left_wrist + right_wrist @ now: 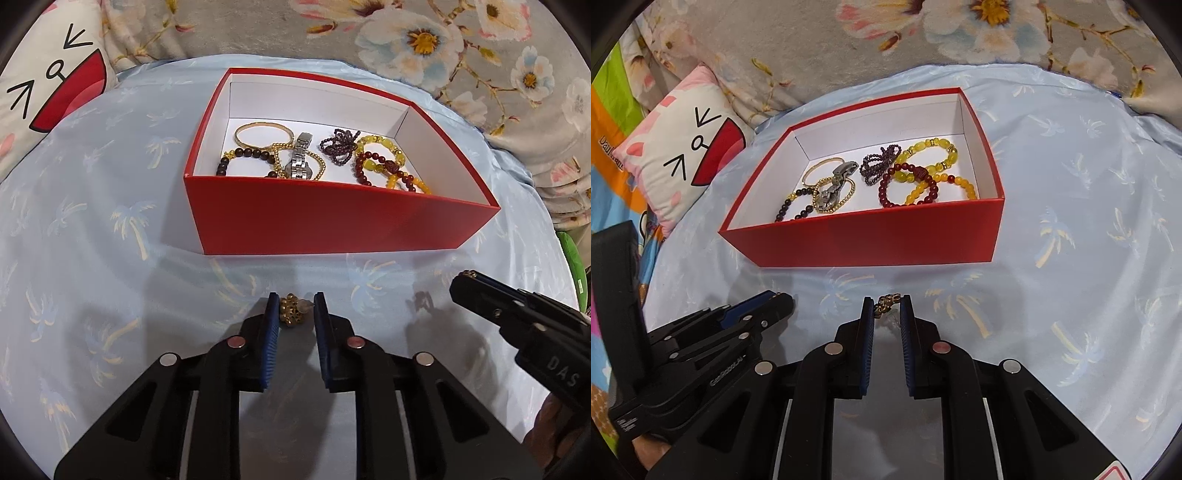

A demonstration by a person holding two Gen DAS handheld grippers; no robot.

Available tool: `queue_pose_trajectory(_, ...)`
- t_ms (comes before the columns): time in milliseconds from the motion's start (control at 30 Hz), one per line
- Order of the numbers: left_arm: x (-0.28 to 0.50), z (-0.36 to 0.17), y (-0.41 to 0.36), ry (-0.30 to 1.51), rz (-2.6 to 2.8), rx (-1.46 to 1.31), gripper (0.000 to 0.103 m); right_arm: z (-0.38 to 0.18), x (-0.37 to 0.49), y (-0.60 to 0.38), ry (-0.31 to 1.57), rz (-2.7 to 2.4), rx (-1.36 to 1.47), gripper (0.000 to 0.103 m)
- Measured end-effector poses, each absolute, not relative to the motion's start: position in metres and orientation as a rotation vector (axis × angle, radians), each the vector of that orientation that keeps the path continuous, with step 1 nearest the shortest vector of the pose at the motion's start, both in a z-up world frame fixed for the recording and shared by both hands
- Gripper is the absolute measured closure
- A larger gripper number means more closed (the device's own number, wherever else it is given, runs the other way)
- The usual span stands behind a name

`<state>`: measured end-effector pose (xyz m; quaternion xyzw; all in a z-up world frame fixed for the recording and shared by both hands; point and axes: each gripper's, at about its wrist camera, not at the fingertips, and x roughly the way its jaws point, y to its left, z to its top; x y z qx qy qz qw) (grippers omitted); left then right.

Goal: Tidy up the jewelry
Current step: 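Close the left tool on the other gold earring while the right tool lifts its earring, then carry both gold earrings in the two tools into the red box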

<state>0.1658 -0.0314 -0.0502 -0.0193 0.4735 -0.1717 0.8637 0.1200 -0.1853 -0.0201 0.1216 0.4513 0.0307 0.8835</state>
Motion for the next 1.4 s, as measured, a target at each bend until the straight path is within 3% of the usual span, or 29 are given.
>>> queue_pose_trajectory(700, 0.149, 0.004, -0.034, 0.898, -0.384, -0.062, 0.085, 0.017, 0.101, -0.189, 0.852, 0.073, 0.245, 0.090)
queue_pose_trajectory(1400, 0.218, 0.036, -0.055, 0.786, -0.330, 0.017, 0.085, 0.041, 0.168, -0.203, 0.779, 0.032, 0.195, 0.090)
